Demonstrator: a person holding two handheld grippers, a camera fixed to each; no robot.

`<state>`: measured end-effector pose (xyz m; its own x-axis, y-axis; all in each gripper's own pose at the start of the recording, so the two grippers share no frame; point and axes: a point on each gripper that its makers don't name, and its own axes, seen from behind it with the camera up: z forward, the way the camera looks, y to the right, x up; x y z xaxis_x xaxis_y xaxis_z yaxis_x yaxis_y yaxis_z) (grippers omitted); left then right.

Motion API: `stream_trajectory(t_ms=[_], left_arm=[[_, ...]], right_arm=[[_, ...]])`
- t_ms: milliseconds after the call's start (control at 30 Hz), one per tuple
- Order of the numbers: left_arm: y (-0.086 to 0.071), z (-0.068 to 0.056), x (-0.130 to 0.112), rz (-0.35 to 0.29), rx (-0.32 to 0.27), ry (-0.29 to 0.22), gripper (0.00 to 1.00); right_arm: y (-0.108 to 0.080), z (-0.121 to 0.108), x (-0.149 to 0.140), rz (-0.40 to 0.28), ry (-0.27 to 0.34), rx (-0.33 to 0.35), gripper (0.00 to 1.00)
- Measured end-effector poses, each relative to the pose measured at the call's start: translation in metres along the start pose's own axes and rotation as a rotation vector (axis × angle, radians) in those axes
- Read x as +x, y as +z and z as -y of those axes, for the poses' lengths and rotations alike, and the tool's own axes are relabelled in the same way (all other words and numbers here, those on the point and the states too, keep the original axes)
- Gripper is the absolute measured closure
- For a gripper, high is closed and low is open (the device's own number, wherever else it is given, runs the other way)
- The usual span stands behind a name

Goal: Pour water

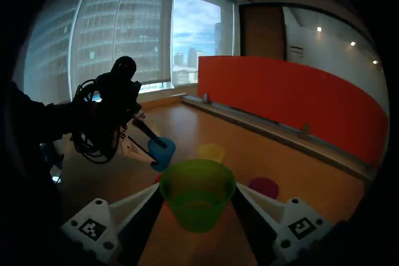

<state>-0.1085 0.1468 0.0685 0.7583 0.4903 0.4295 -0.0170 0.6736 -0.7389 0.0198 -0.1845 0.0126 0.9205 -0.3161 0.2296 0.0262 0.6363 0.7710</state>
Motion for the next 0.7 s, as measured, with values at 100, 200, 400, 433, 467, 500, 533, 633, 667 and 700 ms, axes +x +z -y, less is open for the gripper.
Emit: stream_trajectory(t_ms=[100, 200, 400, 433, 467, 500, 533, 633, 667, 700], left_arm=[[0.003, 0.0, -0.003, 0.023, -0.006, 0.005, 0.16], [0.005, 0.0, -0.004, 0.03, -0.007, 0.007, 0.16], [0.008, -0.002, -0.009, 0.045, -0.018, 0.005, 0.16], [0.009, -0.002, -0.01, 0.048, -0.018, 0.006, 0.16], [0.009, -0.002, -0.011, 0.05, -0.017, 0.008, 0.16], [0.01, -0.003, -0.012, 0.053, -0.018, 0.009, 0.16], [0.01, -0.003, -0.013, 0.056, -0.018, 0.009, 0.16], [0.012, -0.004, -0.017, 0.066, -0.02, 0.012, 0.16], [0.012, -0.004, -0.018, 0.069, -0.02, 0.012, 0.16], [0.012, -0.004, -0.019, 0.071, -0.02, 0.013, 0.16]], right_arm=[[0.0, -0.002, -0.004, 0.008, 0.003, -0.002, 0.09], [0.001, -0.003, -0.007, 0.014, 0.008, -0.001, 0.09], [0.002, -0.007, -0.014, 0.025, 0.012, -0.006, 0.09], [0.002, -0.007, -0.015, 0.026, 0.012, -0.007, 0.09], [0.003, -0.008, -0.015, 0.028, 0.012, -0.008, 0.09], [0.003, -0.008, -0.016, 0.029, 0.012, -0.008, 0.09], [0.003, -0.008, -0.016, 0.029, 0.012, -0.008, 0.09], [0.003, -0.008, -0.017, 0.031, 0.011, -0.008, 0.09], [0.003, -0.008, -0.017, 0.031, 0.011, -0.008, 0.09], [0.004, -0.008, -0.017, 0.031, 0.011, -0.008, 0.09]])
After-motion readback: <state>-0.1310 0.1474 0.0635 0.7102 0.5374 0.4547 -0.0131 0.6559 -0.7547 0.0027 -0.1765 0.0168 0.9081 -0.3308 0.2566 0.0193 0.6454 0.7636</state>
